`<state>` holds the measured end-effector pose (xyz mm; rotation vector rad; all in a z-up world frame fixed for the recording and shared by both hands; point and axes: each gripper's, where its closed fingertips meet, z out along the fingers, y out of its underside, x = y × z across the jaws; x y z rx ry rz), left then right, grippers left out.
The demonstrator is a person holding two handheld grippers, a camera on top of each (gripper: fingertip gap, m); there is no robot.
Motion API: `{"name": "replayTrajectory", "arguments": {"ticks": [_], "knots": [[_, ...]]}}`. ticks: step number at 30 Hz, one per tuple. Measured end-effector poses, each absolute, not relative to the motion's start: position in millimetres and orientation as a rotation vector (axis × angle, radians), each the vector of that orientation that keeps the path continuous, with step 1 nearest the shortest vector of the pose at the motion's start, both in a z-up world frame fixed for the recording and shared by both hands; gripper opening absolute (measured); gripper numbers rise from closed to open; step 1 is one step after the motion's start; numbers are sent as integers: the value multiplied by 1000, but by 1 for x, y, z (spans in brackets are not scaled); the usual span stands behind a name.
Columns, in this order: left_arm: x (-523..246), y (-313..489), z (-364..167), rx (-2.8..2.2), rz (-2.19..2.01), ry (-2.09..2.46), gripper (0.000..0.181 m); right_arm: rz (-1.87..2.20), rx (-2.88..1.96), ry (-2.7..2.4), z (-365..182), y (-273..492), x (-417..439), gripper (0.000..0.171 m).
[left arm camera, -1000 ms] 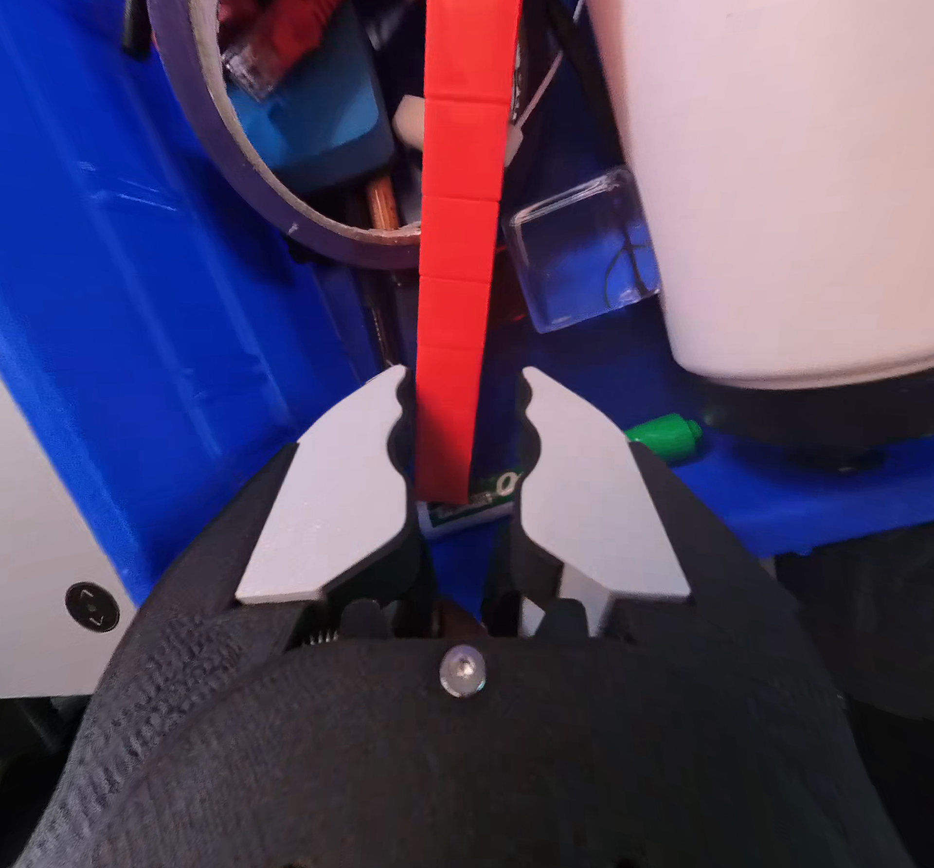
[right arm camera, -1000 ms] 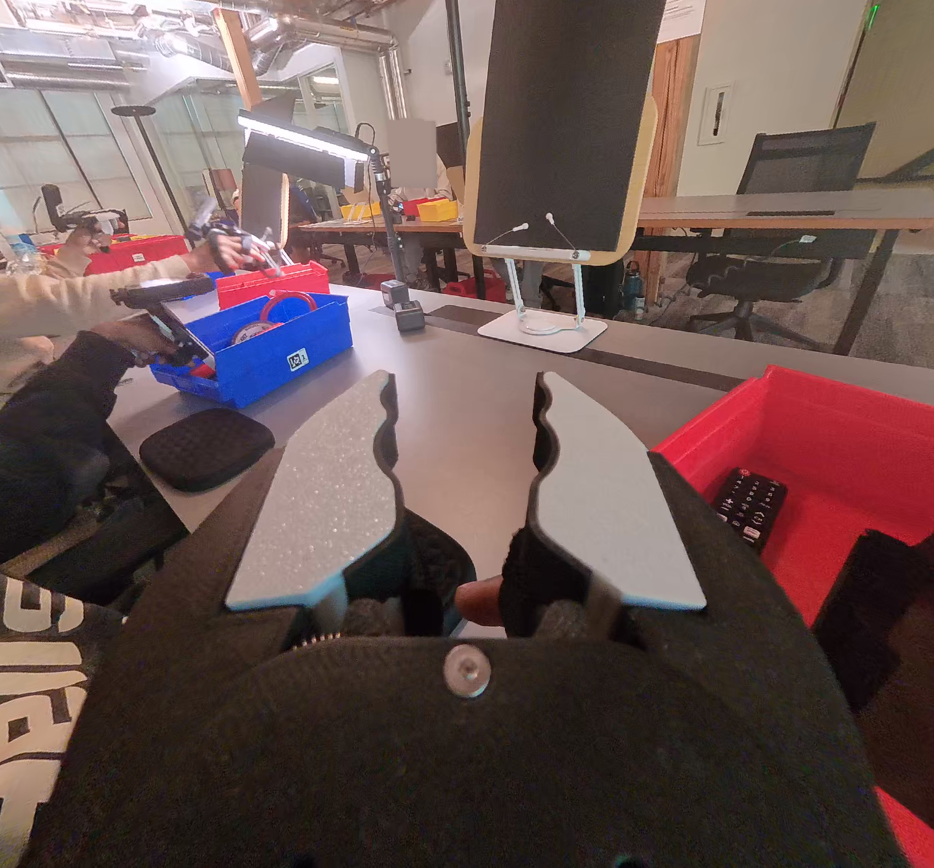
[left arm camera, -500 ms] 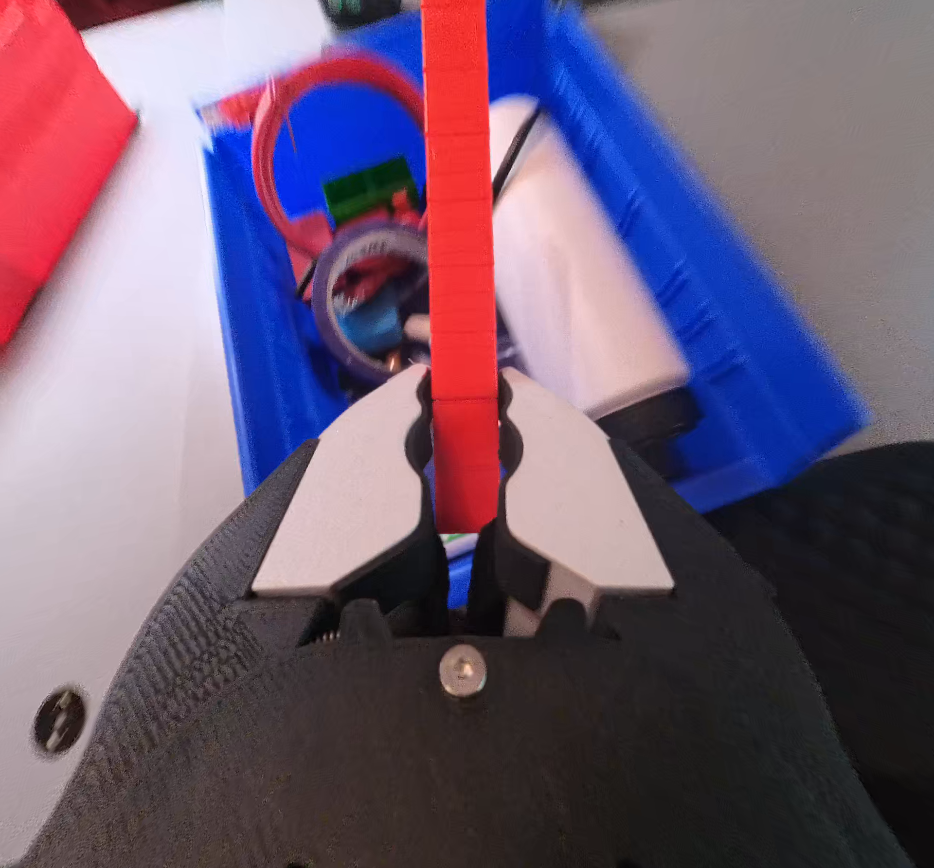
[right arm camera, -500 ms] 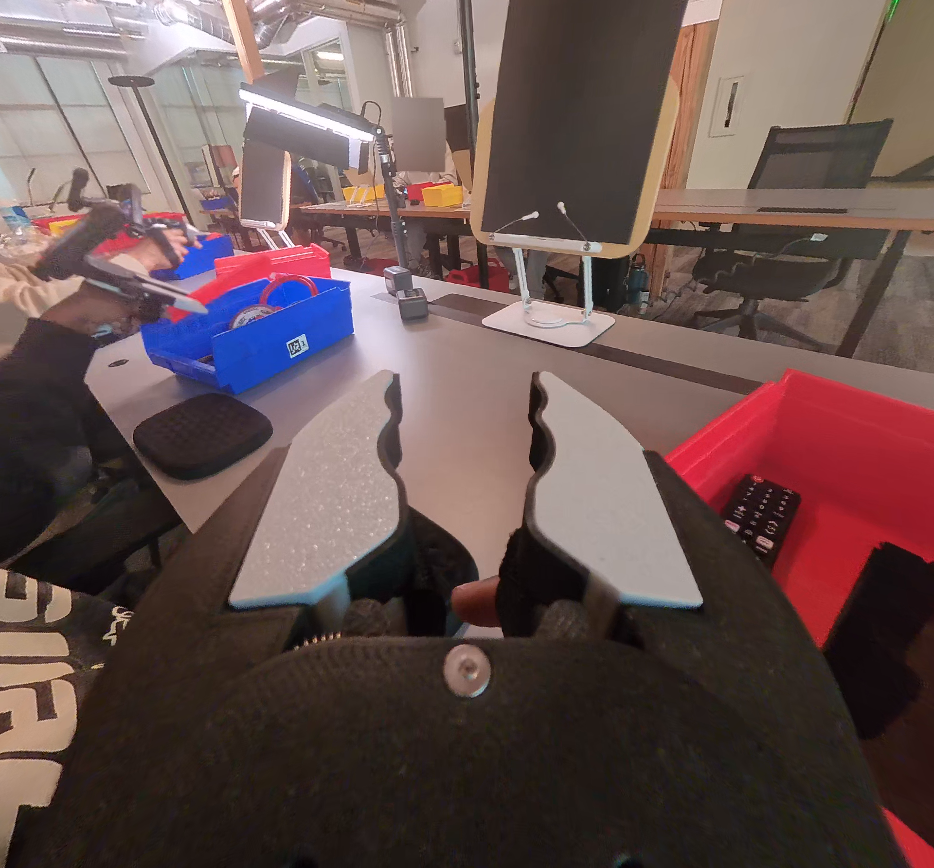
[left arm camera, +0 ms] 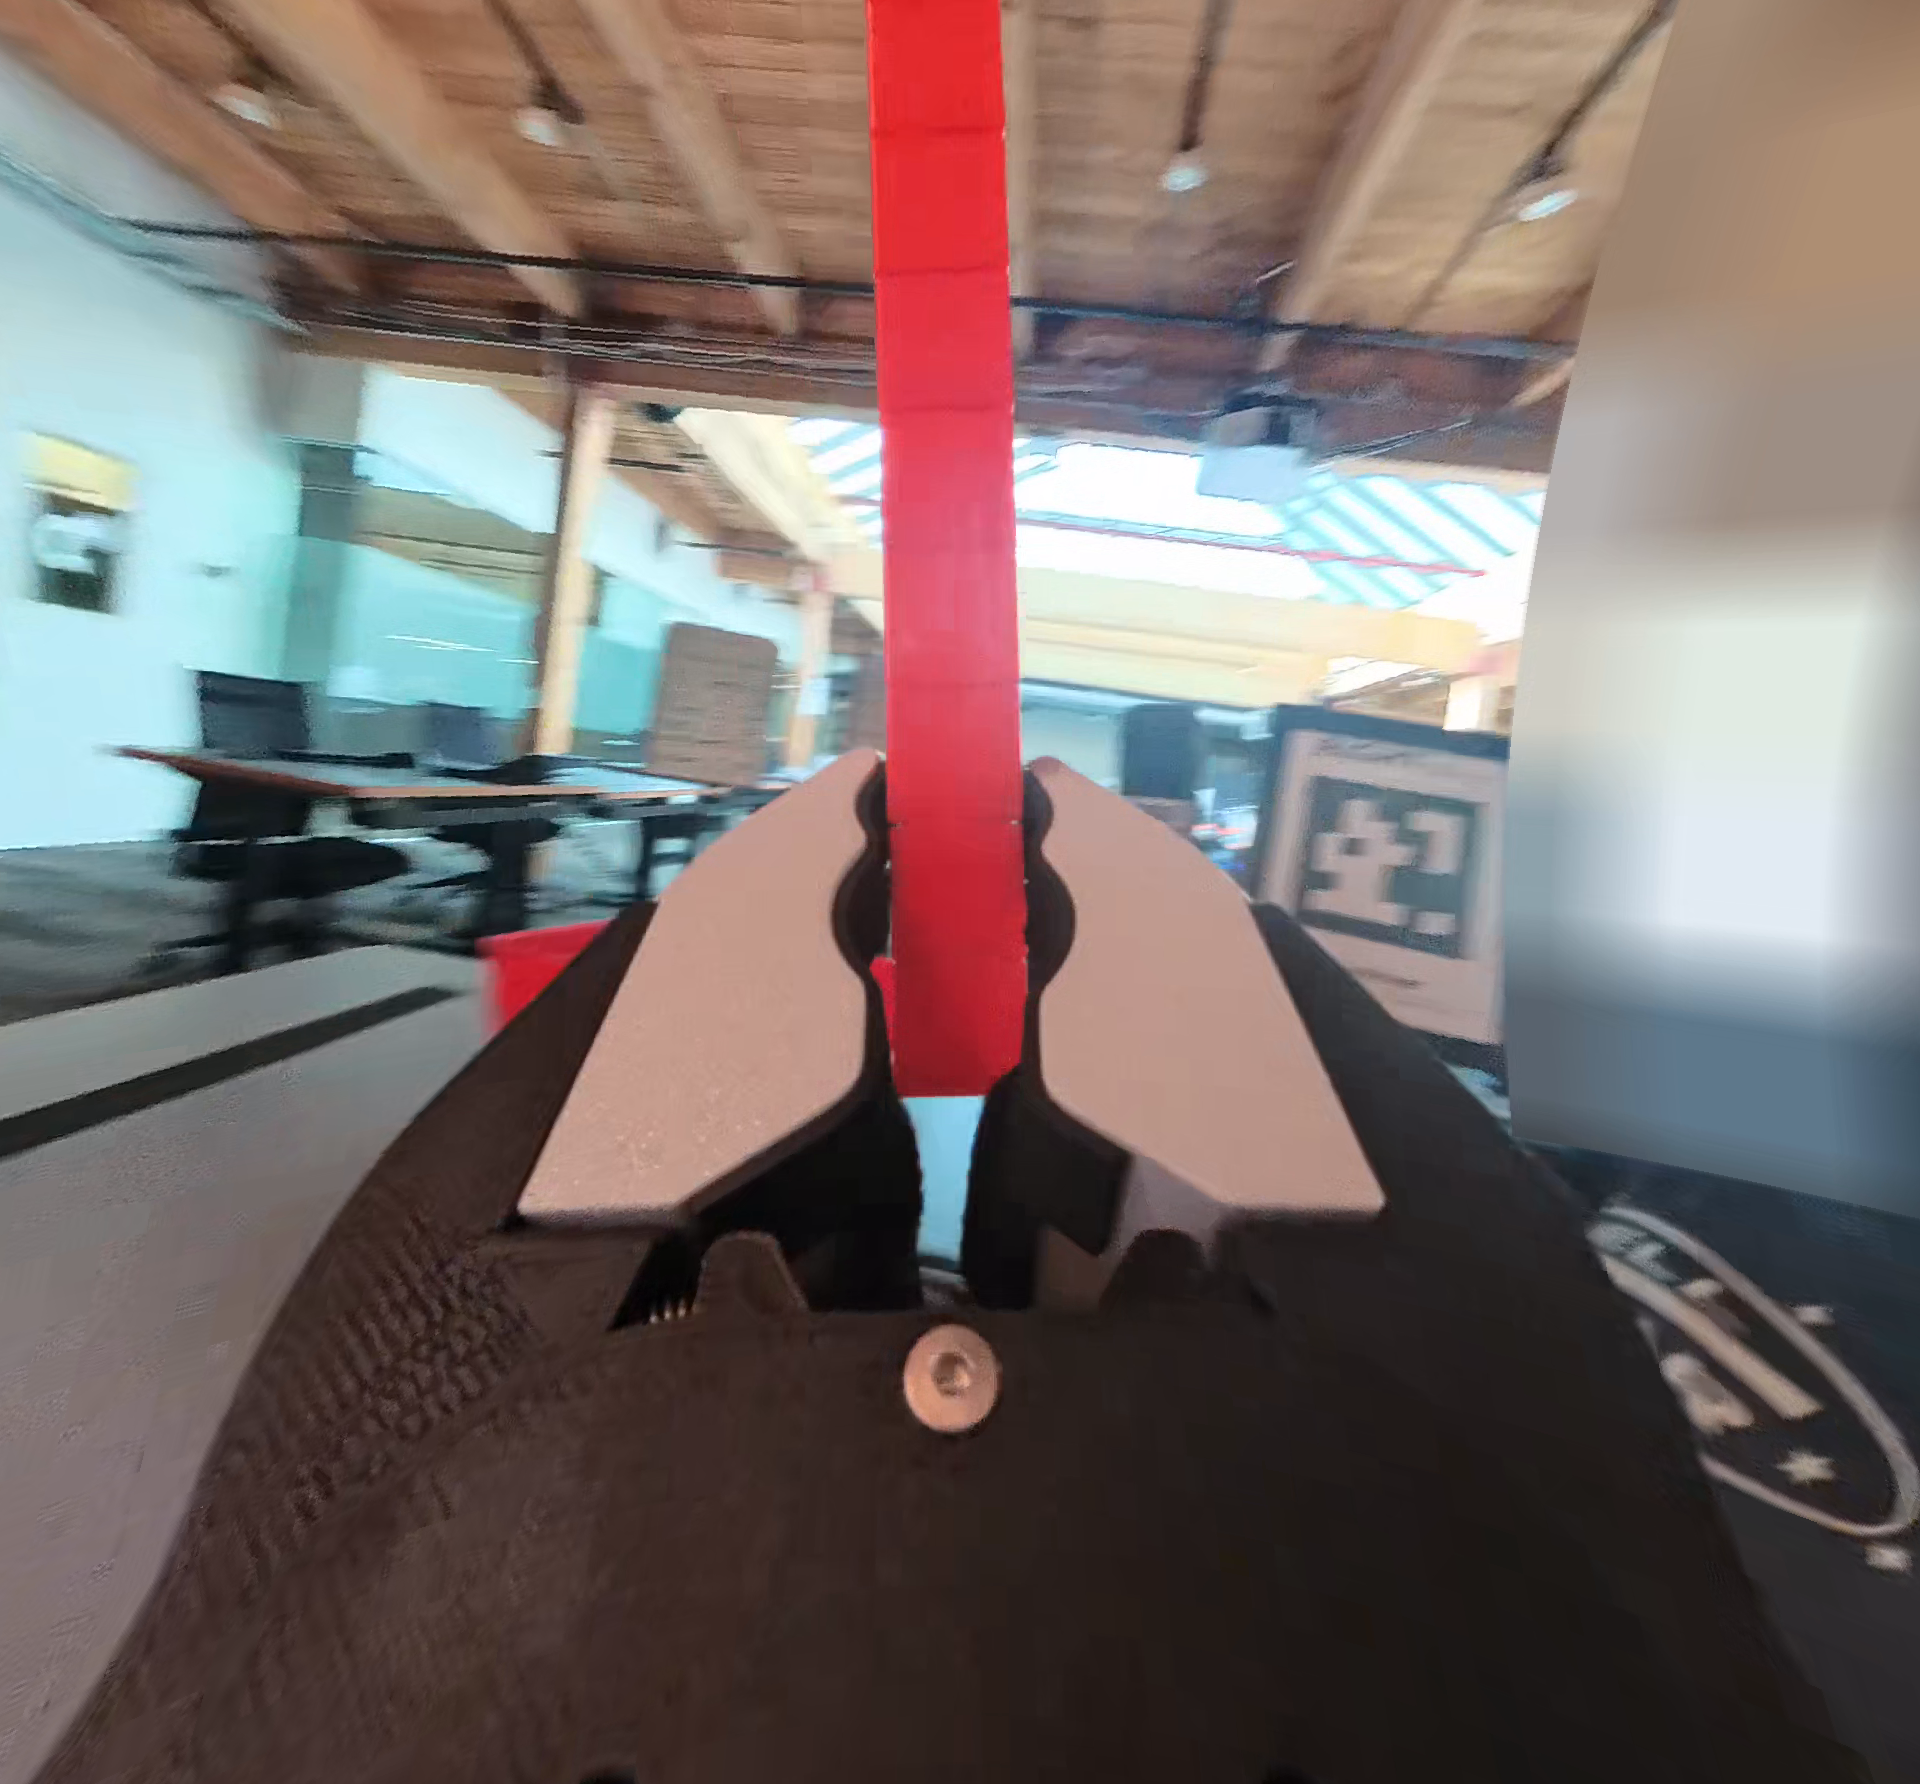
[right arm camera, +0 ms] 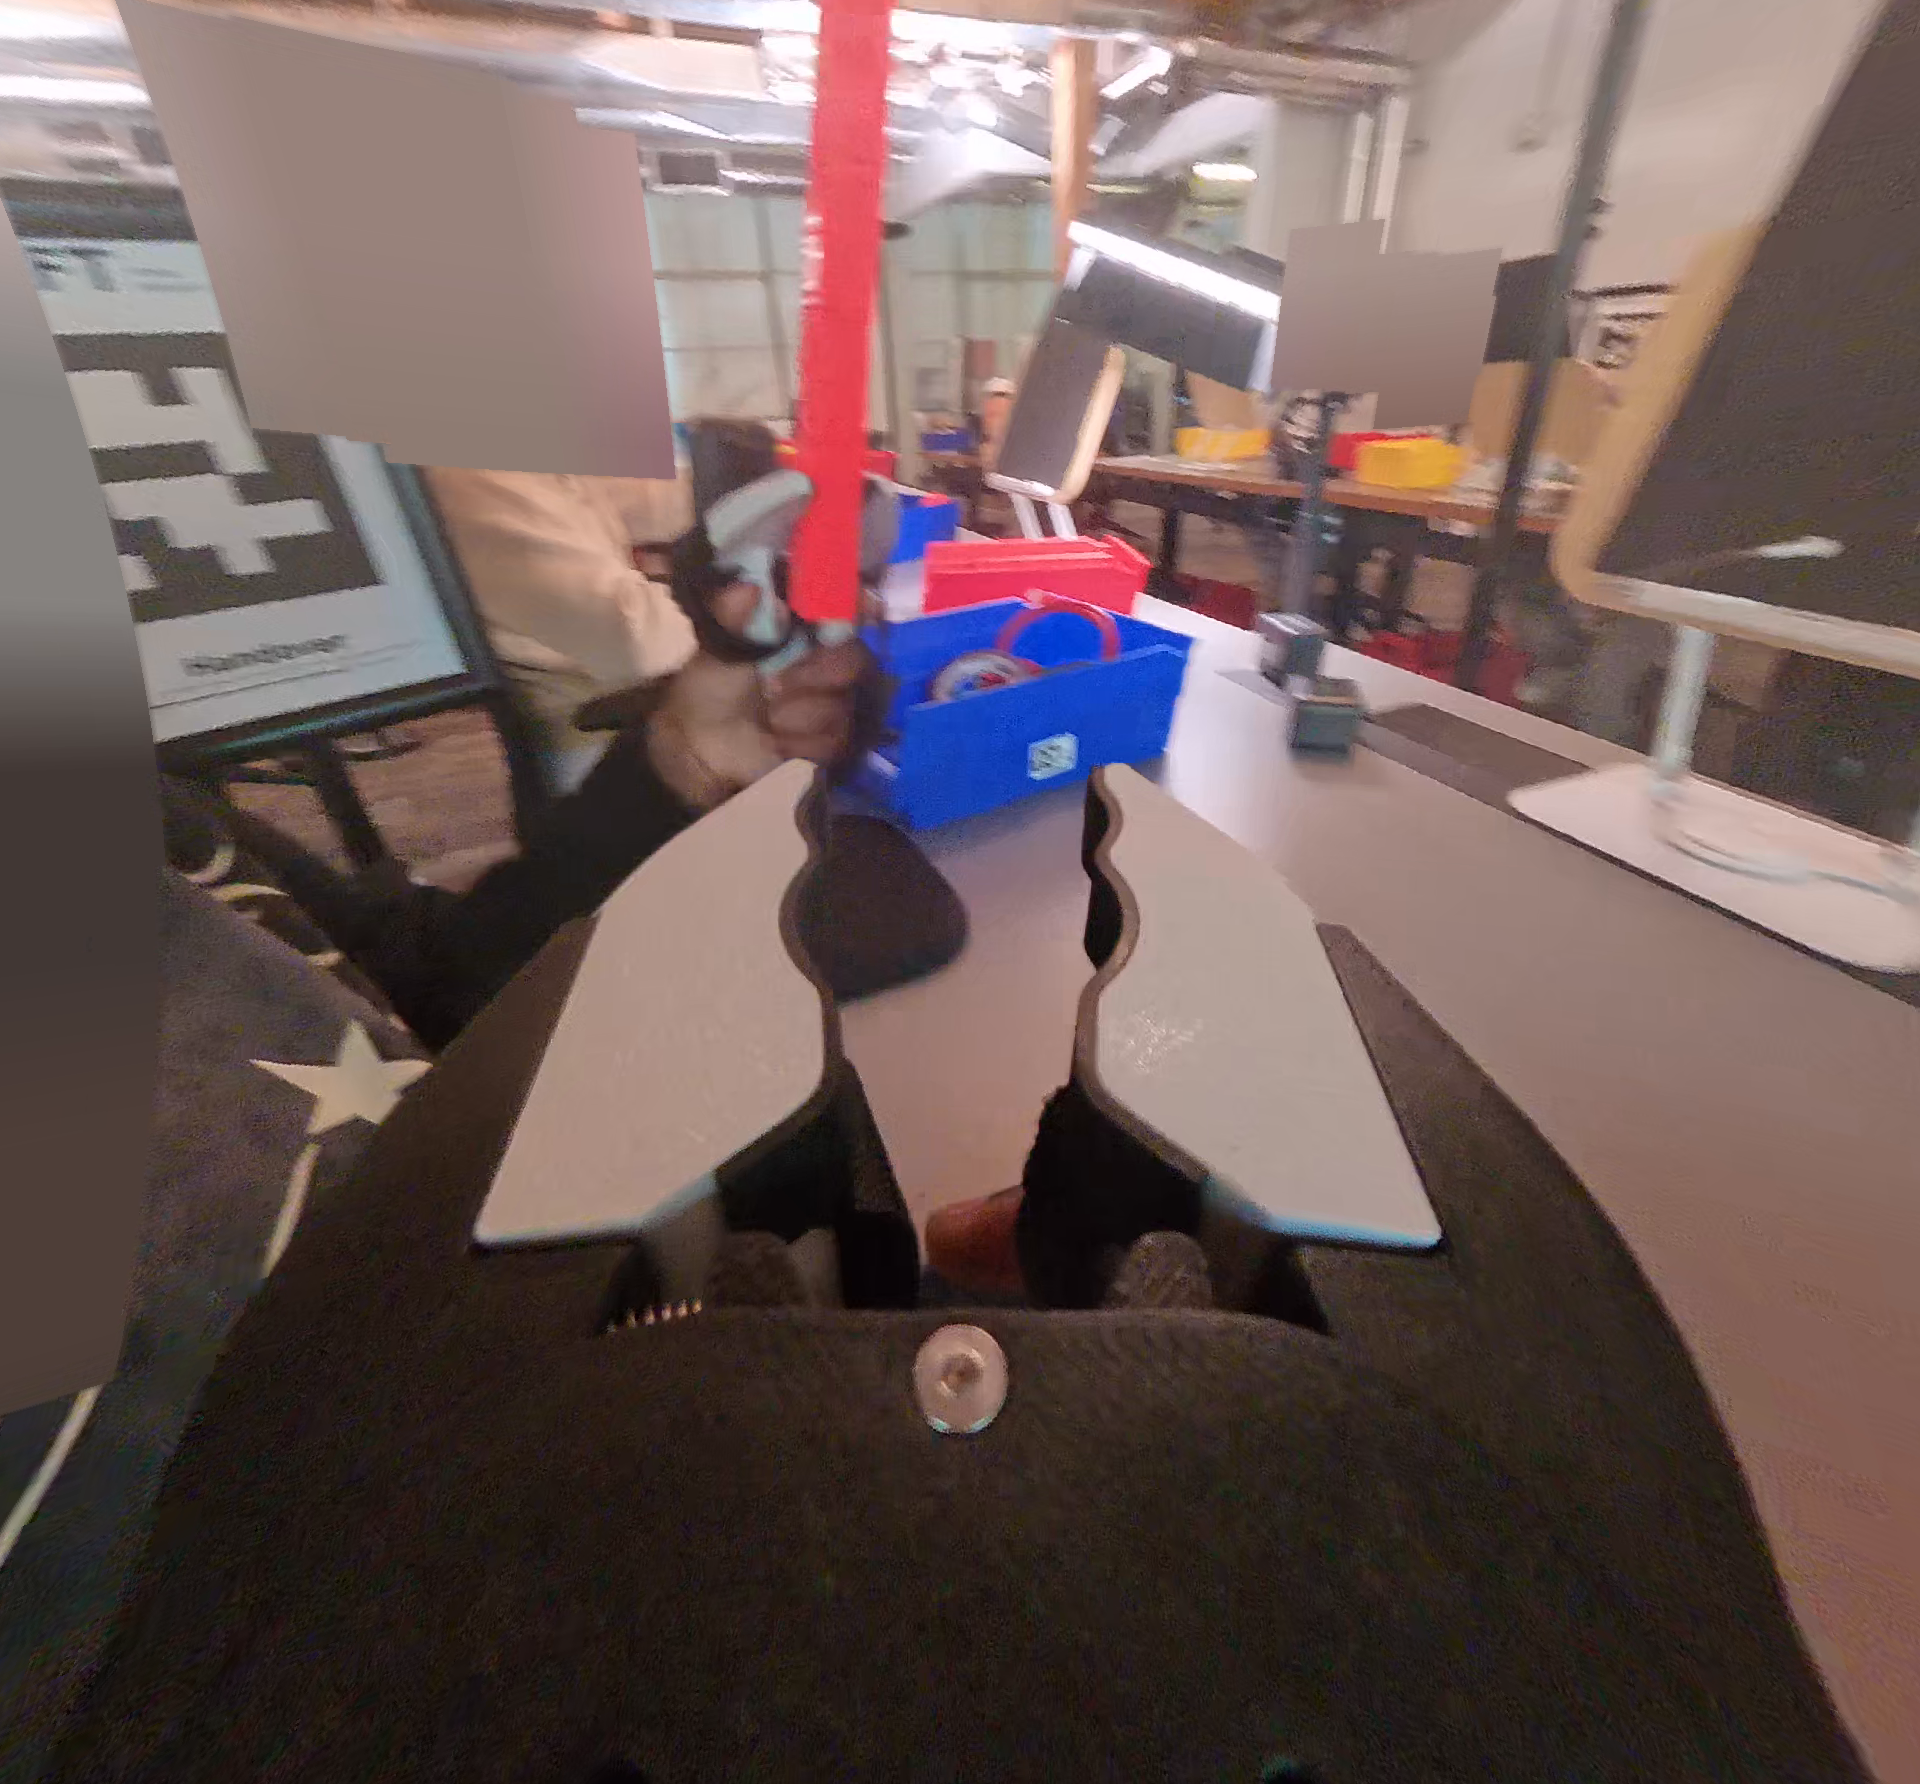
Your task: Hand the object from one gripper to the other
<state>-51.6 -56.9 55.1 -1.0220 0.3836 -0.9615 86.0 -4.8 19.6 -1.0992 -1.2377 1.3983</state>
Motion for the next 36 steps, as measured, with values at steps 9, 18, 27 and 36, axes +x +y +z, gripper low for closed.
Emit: {"name": "replayTrajectory", "arguments": {"ticks": [9, 18, 27, 36], "knots": [[63, -41, 6, -1102, -1303, 517, 22, 1576, -1008, -1279, 16, -51, 50, 55], [84, -44, -21, -1231, -1195, 700, 22, 1641, -1026, -1350, 5, -54, 46, 22], [47, -55, 6, -1208, -1089, 688, 46, 1561, -1096, -1571, -25, -71, 37, 22], [52, -59, 4, -1228, -1116, 710, 21, 1518, -1140, -1667, -39, -76, 35, 22]]}}
